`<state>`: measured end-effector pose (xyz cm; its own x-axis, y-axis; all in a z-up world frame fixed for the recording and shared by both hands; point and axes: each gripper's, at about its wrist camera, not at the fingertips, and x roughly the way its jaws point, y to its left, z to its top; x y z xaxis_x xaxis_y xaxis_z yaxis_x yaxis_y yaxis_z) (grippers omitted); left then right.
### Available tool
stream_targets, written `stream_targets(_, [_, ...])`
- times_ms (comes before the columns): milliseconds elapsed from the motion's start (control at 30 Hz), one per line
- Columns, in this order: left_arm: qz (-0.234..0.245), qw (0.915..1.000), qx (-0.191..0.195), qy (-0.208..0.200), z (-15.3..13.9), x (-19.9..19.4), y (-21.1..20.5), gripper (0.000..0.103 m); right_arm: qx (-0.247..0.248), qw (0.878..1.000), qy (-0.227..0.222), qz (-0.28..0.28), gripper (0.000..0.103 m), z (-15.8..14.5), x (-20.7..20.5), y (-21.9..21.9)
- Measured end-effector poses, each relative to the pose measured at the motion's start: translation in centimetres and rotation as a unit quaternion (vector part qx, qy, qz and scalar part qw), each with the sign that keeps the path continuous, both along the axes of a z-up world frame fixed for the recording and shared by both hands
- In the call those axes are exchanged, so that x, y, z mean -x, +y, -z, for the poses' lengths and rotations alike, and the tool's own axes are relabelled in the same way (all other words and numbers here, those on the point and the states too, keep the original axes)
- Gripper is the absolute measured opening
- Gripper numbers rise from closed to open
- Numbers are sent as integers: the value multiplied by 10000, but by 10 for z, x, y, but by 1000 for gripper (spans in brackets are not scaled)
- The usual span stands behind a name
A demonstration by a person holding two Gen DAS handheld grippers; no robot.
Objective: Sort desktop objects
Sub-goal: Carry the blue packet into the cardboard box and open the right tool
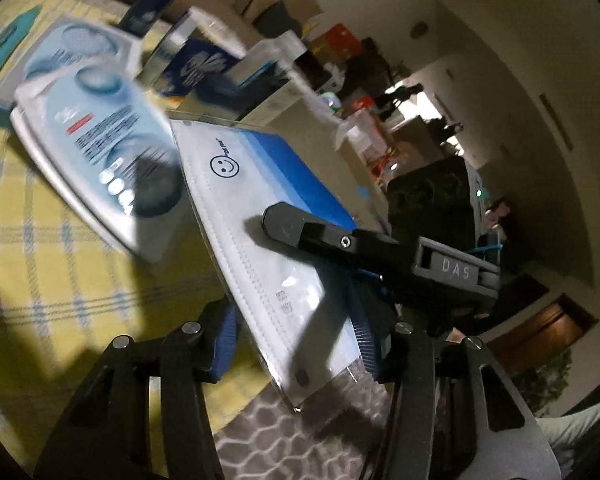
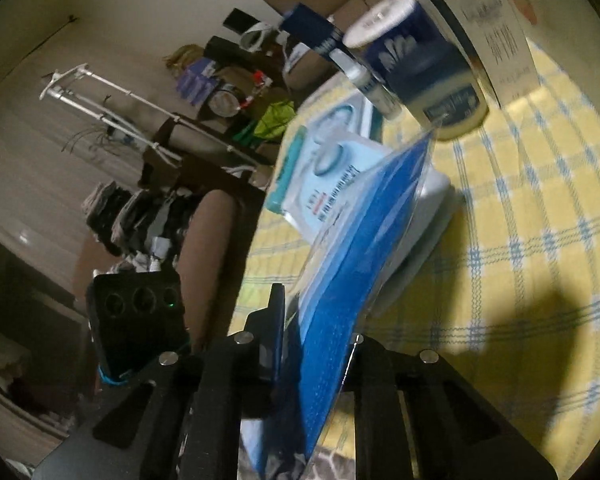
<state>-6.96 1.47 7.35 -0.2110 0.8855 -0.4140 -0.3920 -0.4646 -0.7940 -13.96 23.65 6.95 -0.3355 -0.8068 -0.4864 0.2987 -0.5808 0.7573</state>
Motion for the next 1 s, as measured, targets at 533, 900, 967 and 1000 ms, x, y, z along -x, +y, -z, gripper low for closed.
stream_targets(533, [500,9950,452,733,-103,67,177,46,-434,9957,427,698,14,-103,39,163])
stream_targets(900, [807,9835,1385,843,-84,130,320,46,-1585,9834,377,798,14,-95,133,270])
stream_targets(967, [823,9804,1594,817,-76,133,329,46,-2138,9724,89,932,14,-73,152,287])
stream_targets(1000, [828,9788,1678,829,-72,132,329,46,-2440,9645,-24,1012,14,-63,159,292])
